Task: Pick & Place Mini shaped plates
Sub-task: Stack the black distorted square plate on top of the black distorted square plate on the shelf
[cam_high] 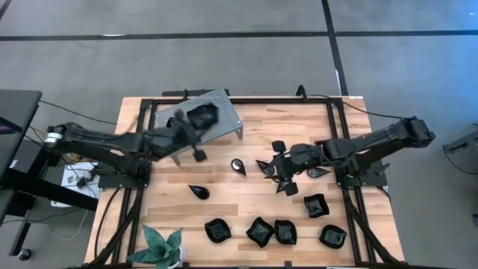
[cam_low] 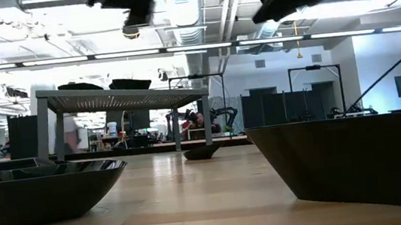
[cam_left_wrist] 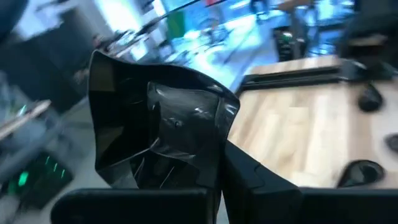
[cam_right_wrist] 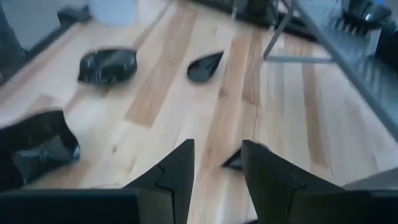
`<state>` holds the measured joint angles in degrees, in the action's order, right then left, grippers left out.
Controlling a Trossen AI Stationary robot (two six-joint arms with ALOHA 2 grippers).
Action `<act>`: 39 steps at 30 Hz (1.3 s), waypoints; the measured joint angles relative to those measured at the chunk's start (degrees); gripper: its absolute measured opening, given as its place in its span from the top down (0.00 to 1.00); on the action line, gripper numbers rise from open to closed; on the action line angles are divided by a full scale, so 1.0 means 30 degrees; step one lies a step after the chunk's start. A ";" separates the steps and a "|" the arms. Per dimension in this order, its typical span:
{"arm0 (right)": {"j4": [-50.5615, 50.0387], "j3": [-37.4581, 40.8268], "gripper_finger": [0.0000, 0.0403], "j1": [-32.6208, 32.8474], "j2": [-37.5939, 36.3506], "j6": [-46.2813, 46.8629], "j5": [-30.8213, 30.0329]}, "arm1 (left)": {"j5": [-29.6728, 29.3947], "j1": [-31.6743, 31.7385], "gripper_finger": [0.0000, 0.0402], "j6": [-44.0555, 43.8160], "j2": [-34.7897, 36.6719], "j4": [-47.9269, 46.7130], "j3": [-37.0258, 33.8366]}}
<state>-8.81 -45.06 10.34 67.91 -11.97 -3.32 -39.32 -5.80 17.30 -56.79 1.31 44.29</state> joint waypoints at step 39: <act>0.0564 0.0009 0.68 -0.0492 -0.1244 -0.0525 0.0084 | 0.4569 0.7360 0.98 -0.7936 -0.5684 -1.5859 0.6790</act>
<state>-7.11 -45.04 8.86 64.18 -13.54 -3.07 -25.61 16.28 -6.50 -73.84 -46.27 64.66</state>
